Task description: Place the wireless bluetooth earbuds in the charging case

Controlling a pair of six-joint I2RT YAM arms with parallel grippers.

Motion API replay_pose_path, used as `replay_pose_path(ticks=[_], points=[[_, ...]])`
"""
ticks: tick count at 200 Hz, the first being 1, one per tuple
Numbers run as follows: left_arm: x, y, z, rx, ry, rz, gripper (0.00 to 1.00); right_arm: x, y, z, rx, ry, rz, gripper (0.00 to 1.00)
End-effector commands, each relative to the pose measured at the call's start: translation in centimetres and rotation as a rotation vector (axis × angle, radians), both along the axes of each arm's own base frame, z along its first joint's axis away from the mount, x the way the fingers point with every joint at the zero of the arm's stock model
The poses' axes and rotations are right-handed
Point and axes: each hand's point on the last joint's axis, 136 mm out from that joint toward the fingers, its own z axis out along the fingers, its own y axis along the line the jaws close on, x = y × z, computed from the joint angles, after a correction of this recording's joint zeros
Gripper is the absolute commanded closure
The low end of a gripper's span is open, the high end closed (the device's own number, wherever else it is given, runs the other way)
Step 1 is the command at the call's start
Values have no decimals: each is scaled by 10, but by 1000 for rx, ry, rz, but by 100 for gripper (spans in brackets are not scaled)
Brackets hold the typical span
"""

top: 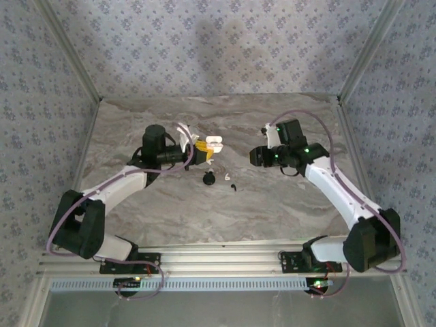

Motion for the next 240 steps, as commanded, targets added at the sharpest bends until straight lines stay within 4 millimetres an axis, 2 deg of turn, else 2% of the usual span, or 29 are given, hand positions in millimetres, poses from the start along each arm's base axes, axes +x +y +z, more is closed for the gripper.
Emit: replay_pose_path(ticks=[1,10,12,17,52,110,142,168,196,210,240], points=[[11,14,20,-87,-86,82,88,-10,-2,-19,-75,157,-72,56],[12,18,16,-88,-83,97,88,-15,-2,-35,-120,214,-74,56],[12,19,15,-88,-84,100,88,-11,1,-28,-115,201,-75,56],[12,20,14,-88,-82,106,88,-9,4,-29,-125,215,-74,57],[14,33,7,-99,-64,161,88,-8,23,-58,-213,333,-53,57],[13,63,-8,-85,-35,329,88,18,66,-88,-336,399,100,57],[17,80,-9,-60,-34,403,88,43,102,-98,-285,362,194,56],[19,90,-8,-46,-29,443,88,66,121,-108,-283,307,242,56],[19,96,-8,-34,-25,456,88,75,145,-115,-294,202,388,54],[19,98,-8,-28,-20,459,88,80,151,-116,-297,145,441,54],[20,101,-10,-18,0,466,88,84,163,-110,-289,-22,667,51]])
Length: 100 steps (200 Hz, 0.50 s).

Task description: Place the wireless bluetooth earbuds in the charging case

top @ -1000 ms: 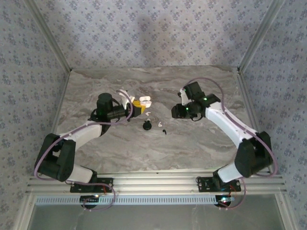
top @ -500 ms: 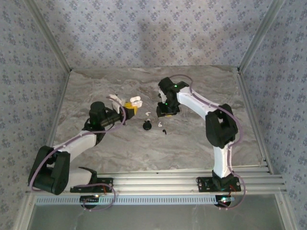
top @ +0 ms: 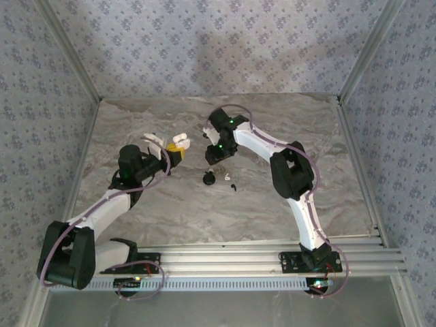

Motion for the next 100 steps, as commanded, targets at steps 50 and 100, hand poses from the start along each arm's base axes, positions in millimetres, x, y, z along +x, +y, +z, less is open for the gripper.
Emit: replay_pose_path(ticks=[50,100], points=[[0,11,3,12,11,45,88,12,14,33,170,-269,518,49],[3,12,-1,24,20,54,88,-26,-21,10,74,-114,551,47]])
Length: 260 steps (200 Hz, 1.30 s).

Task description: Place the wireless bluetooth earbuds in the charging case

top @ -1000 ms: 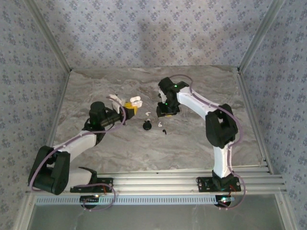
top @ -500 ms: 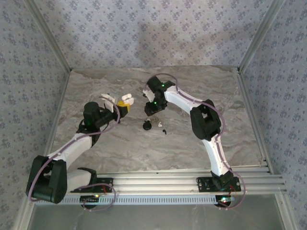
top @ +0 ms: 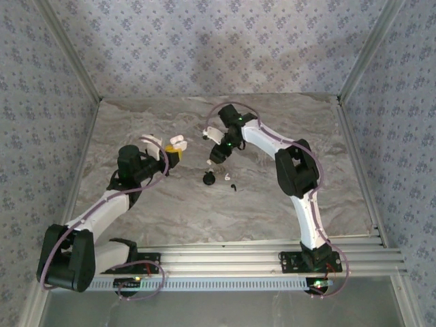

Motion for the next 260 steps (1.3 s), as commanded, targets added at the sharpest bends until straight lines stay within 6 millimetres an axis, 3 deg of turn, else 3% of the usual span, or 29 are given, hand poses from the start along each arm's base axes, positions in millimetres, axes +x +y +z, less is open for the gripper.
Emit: replay_pose_path(ticks=[1,36,61,107,133,260], points=[[2,2,8,6,-30,7,88,-35,-17,2,-61,42,99,47],[1,1,5,24,-14,-9,88,-58,-34,0,-85,5,303,45],[1,1,3,26,-9,-10,88,-61,-39,-5,-121,-37,424,45],[0,0,4,37,-7,-17,88,-59,-30,-21,-137,-29,459,41],[1,1,3,53,-6,-16,88,-65,-26,-22,-122,18,469,43],[3,1,3,48,4,-10,88,-71,-45,-50,-218,95,437,50]])
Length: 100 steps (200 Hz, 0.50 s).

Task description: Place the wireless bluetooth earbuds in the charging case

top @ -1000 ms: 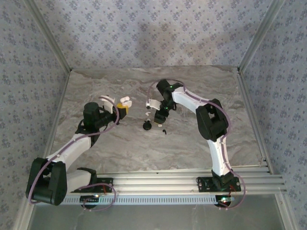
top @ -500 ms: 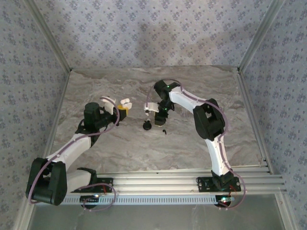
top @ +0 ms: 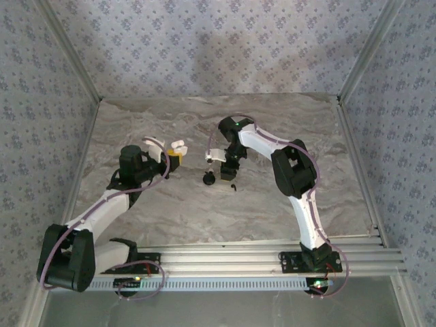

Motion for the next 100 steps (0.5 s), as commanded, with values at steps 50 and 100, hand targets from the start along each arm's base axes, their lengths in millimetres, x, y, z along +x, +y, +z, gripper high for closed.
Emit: replay_pose_path(ticks=[50,100], points=[[9,0,20,-18,-49,4,88,-7,-25,-18,-114,13,-2,54],[11,-2,19,-30,-39,-2,88,-7,-43,-17,-135,-11,-88,63]])
